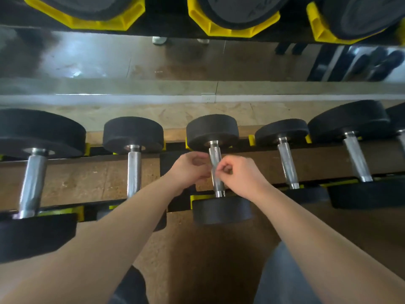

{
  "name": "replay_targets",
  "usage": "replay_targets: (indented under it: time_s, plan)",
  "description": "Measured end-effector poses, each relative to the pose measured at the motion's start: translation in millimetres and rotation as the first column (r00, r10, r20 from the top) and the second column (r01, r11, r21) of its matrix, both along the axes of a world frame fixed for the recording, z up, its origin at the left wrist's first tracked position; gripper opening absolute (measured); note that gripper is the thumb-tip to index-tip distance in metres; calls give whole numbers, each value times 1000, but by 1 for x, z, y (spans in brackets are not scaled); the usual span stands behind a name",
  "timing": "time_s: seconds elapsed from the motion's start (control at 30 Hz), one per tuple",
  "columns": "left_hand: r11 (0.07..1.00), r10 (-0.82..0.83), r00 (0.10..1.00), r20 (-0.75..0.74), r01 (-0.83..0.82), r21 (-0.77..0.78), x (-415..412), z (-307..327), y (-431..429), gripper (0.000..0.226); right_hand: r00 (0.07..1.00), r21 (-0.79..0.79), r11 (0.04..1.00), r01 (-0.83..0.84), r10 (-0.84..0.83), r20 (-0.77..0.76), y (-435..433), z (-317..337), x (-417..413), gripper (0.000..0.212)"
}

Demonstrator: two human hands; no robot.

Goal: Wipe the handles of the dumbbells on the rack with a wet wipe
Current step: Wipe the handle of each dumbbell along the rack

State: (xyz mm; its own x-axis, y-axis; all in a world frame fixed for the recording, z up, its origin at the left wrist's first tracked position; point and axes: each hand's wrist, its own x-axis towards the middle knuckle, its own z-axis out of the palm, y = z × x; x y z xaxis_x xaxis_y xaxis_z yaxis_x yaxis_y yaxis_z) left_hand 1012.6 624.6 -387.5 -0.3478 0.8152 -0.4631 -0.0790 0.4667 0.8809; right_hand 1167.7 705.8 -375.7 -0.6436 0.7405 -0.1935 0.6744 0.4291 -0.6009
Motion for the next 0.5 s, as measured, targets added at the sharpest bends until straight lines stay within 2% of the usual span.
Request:
replay_targets:
  time_s: [0.1,0.2,0.27,0.4,0.43,0.5]
  plan:
    - [999,-24,993,115,20,29,-2,-2,-3,39,978,90,978,187,-176,-113,2,1,-23,21]
    - [999,-35,982,187,30,30,-8,-6,-3,36,944,129,941,312,-292,-156,7,7,-42,20]
    - [999,-43,970,240,39,20,-10,-8,-2,32,947,119,941,318,-307,-98,3,9,-40,22]
    - [1000,-20,933,359,19,6,-10,-7,-5,40,962,98,976,195,-210,175,-24,16,-18,17]
    - [1000,-4,917,399,6,-4,-10,-5,-5,40,956,97,977,188,-205,209,-29,16,-14,16]
    - [1000,24,883,468,-13,-25,-9,-1,-3,36,951,89,967,240,-252,178,-34,16,-15,15]
